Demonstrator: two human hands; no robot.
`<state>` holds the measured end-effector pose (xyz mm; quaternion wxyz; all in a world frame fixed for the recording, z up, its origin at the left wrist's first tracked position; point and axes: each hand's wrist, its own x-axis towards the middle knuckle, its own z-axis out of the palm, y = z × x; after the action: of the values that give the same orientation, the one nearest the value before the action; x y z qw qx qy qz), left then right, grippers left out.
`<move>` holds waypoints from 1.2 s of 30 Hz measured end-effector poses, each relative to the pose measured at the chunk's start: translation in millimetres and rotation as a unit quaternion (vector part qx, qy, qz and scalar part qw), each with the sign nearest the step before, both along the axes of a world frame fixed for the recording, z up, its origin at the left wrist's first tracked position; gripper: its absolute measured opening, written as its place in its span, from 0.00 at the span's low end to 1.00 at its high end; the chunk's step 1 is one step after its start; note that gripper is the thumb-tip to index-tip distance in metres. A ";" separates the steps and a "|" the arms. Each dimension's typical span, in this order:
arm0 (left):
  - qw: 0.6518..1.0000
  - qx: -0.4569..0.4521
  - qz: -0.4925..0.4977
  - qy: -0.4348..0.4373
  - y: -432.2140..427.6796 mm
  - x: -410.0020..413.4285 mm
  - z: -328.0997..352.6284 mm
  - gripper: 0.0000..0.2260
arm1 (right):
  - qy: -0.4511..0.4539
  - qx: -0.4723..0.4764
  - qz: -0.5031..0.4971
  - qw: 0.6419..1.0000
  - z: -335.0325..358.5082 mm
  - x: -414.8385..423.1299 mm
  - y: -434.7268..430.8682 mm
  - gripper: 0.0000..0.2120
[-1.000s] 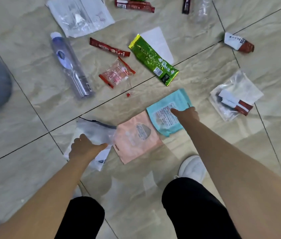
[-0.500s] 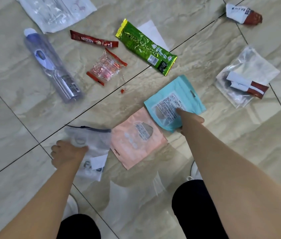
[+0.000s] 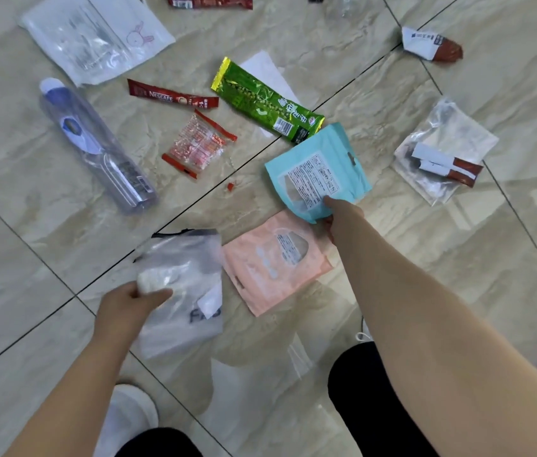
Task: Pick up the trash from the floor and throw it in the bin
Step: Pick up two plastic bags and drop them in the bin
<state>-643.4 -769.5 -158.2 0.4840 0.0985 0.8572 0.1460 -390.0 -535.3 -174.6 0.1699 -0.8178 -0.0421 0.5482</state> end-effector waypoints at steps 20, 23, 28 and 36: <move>0.952 0.097 0.232 -0.175 53.7 2.3 8.8 0.11 | -0.057 -0.141 -0.051 0.987 -10.6 -11.3 -122.5 0.41; 0.957 0.087 0.228 -0.155 55.5 0.8 4.5 0.12 | -0.079 -0.124 -0.105 0.984 -12.6 -36.4 -113.1 0.42; 0.957 0.097 0.233 -0.141 64.2 -9.5 6.2 0.13 | -0.050 -0.066 -0.073 0.994 -19.4 -43.8 -96.7 0.22; 0.929 0.168 0.328 -0.043 104.6 -39.6 14.1 0.09 | -0.083 0.021 0.028 0.996 -2.3 -30.8 -92.6 0.05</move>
<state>-683.0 -664.9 -144.0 0.4223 -0.1142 0.7827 0.4428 -420.8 -627.9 -176.8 0.1674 -0.8556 -0.0899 0.4816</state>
